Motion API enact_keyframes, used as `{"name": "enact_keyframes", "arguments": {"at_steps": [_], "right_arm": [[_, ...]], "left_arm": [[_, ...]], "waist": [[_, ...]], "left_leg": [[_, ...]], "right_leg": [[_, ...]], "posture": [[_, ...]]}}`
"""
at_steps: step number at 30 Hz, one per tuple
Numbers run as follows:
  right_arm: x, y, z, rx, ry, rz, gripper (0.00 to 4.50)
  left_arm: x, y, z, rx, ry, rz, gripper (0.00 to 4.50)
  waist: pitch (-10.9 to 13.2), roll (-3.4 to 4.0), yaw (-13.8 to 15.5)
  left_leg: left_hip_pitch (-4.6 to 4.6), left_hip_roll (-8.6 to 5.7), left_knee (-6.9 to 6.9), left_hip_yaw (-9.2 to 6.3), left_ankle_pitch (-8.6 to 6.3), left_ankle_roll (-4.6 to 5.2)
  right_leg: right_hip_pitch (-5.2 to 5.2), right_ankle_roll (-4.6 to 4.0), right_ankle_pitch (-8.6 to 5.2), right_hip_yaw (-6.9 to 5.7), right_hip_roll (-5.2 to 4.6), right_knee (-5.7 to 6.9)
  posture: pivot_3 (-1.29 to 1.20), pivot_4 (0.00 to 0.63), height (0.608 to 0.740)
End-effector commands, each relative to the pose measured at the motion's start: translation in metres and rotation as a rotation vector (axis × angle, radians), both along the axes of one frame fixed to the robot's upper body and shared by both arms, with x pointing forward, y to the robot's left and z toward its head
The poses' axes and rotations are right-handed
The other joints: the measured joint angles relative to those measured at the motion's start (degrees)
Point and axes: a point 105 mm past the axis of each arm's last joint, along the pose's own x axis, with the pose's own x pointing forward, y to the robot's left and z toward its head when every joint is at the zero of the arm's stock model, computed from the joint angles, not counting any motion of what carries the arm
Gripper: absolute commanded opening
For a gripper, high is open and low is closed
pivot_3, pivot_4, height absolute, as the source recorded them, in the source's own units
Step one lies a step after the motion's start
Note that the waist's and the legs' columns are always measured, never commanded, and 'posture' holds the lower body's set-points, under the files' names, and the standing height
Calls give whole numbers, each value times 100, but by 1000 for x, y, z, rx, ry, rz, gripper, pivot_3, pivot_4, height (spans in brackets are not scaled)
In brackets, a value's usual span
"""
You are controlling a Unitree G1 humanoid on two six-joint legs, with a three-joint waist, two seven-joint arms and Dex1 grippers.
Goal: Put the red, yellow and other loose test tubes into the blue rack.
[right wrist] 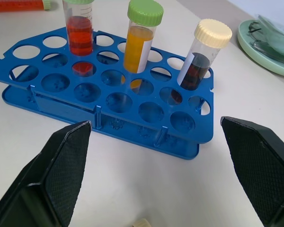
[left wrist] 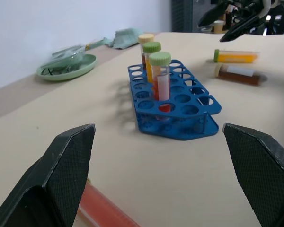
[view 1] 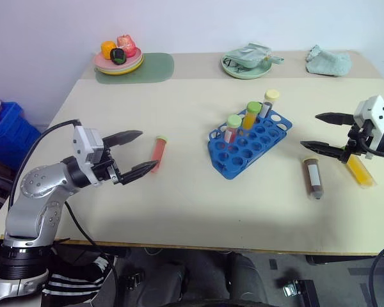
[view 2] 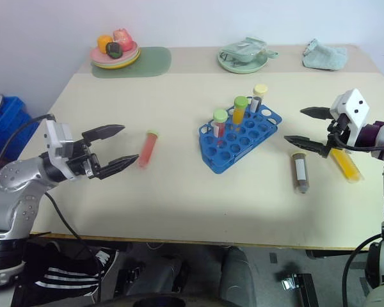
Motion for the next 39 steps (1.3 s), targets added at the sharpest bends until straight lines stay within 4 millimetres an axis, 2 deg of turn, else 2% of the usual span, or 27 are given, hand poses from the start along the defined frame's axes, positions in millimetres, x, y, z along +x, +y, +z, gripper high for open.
{"name": "enact_keyframes", "arguments": {"at_steps": [1, 7, 15, 18, 21, 24, 28, 34, 39], "right_arm": [[4, -2, 17, -2, -55, -13, 4500], [8, -8, 18, -37, 0, -55, 4500], [13, -43, 15, -140, 179, -266, 4500], [14, -46, 15, -144, 208, -290, 4500], [11, -73, 11, -254, 345, -468, 4500], [8, -89, 7, -307, 441, -569, 4500], [14, -105, 4, -216, 490, -761, 4500], [13, -103, -5, 14, 618, -897, 4500], [8, -100, -15, 12, 701, -904, 4500]], "left_arm": [[2, -3, 12, 13, -45, -15, 4429], [2, -14, 14, -5, -58, -65, 4429], [5, -15, 11, -4, -51, -101, 4429], [6, -15, 10, -5, -52, -106, 4429], [6, -19, 7, -9, -55, -122, 4429], [5, -21, 6, -9, -57, -129, 4429], [2, -23, 7, -13, -61, -133, 4429], [-2, -23, 6, -14, -60, -132, 4429], [-1, -23, 8, -13, -62, -135, 4429]], "waist": [[0, 0, -1], [0, -1, -9], [1, -1, -3], [2, -2, -8], [5, 4, -11], [6, 3, -2], [8, 0, -8], [8, 0, -20], [8, 1, -10]], "left_leg": [[0, 0, 0, 0, 0, 0], [0, 0, 0, 2, 0, 1], [-2, 0, 0, 5, -1, 1], [-2, 0, -1, 6, -1, 2], [-4, 0, 0, 15, -1, 2], [-8, 0, -1, 25, -2, 3], [-11, 0, -3, 29, -3, 5], [-10, 2, -7, 39, -3, 5], [-11, 1, -7, 42, -4, 7]], "right_leg": [[0, 0, 0, 0, 0, 0], [-1, 0, 0, 0, 0, -1], [-3, 0, 0, 2, 0, -1], [-3, 0, 0, 2, 0, -2], [-8, 0, 1, 7, -1, -1], [-18, 1, 1, 16, -1, 0], [-19, 1, 1, 19, -1, -2], [-25, 0, 1, 30, 0, -1], [-27, 1, 2, 35, 1, -1]], "posture": [[0, 150, 740], [0, 150, 740], [0, 150, 740], [0, 150, 740], [0, 150, 740], [0, 150, 740], [0, 150, 740], [0, 150, 740], [0, 150, 740]]}}
